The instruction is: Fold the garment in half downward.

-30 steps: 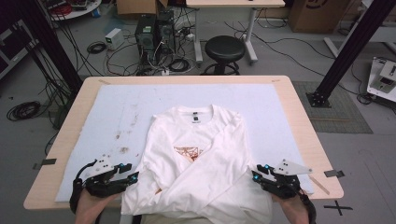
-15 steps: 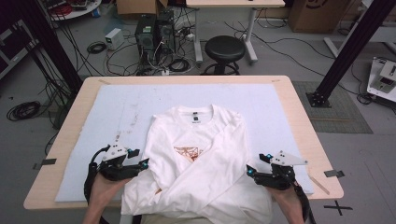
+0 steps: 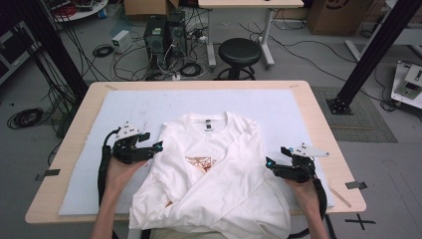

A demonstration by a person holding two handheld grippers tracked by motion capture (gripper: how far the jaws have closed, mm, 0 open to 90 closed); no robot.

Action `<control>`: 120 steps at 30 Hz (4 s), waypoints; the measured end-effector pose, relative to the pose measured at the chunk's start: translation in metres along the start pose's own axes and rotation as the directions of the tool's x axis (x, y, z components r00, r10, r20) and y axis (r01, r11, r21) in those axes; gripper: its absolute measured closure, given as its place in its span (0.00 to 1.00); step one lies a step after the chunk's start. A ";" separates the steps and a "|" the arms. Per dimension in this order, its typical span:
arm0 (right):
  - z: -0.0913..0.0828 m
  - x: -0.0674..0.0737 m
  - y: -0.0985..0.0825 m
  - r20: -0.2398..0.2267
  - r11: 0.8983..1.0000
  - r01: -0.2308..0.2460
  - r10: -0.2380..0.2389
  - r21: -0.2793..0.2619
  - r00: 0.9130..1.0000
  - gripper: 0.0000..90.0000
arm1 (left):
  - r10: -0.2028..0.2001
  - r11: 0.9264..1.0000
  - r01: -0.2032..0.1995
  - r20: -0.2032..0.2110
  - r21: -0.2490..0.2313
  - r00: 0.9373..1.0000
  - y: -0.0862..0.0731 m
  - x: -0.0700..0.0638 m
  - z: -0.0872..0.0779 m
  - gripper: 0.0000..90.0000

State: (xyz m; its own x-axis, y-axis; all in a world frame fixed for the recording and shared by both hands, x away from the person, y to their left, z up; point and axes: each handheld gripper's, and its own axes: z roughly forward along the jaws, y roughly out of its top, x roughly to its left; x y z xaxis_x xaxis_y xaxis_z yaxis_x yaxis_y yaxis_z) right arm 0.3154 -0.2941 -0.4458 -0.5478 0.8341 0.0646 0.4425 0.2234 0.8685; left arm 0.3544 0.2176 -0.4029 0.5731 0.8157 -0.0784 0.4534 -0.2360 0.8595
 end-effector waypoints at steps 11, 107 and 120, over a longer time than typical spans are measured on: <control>0.003 -0.010 0.000 0.050 1.000 -0.021 0.022 -0.013 0.999 0.31 | -0.027 0.999 0.028 -0.027 0.030 0.999 0.032 0.018 0.043 0.41; 0.054 -0.031 0.056 0.041 0.995 -0.054 0.051 0.082 0.998 0.37 | -0.198 0.974 0.191 0.042 0.125 0.979 -0.001 0.075 0.089 0.89; 0.129 -0.036 0.081 -0.012 0.980 -0.002 0.005 0.198 1.000 0.40 | -0.194 0.974 0.187 0.042 0.127 0.980 -0.001 0.075 0.089 0.89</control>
State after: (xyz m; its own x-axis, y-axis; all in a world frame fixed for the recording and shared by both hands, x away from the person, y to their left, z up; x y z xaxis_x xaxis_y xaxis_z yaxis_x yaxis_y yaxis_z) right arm 0.4628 -0.2409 -0.4411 -0.5542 0.8290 0.0745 0.5756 0.3170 0.7538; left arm 0.4575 0.2325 -0.4548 0.5024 0.8231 -0.2648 0.6354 -0.1438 0.7586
